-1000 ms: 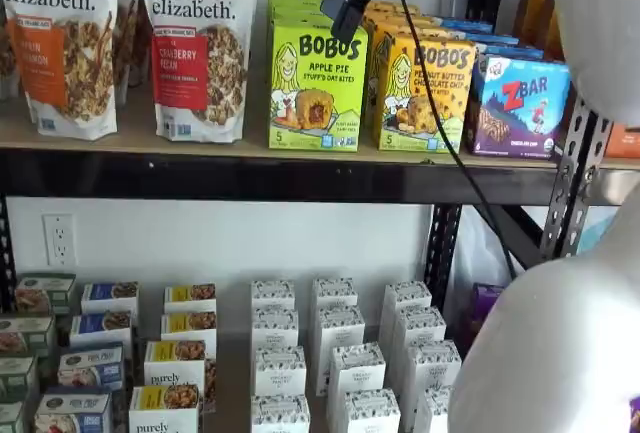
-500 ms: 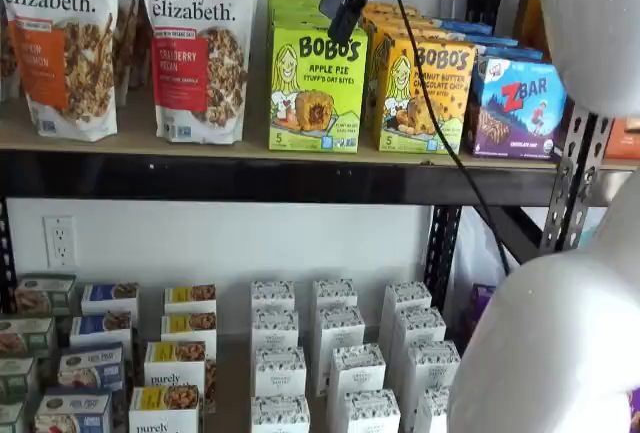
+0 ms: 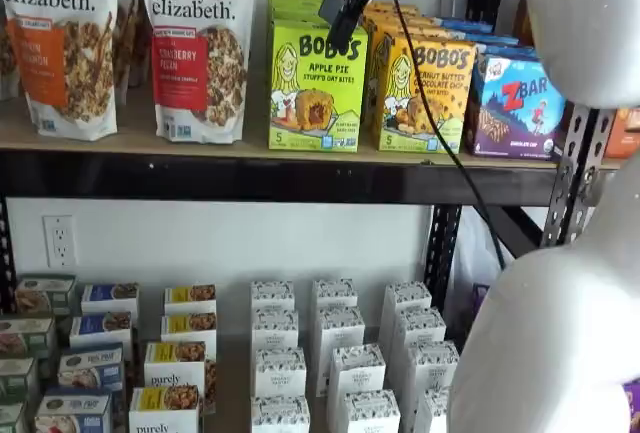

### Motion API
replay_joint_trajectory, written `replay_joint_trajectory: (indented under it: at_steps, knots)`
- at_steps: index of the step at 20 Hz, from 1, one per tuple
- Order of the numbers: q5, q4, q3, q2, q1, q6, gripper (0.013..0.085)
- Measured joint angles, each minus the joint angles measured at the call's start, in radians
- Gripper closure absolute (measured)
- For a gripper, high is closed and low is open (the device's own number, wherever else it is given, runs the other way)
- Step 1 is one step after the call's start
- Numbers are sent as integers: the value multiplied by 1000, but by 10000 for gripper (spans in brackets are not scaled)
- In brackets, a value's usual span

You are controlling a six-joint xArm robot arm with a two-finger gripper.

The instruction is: Pick the green box on the top shelf, the fourth from the left

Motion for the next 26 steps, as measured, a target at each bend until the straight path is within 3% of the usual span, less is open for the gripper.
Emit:
replay_joint_trajectory:
  at_steps: [15, 26]
  knots:
    - [31, -51, -45, 63, 12, 0, 130]
    - [-16, -90, -6, 56, 35, 10, 130]
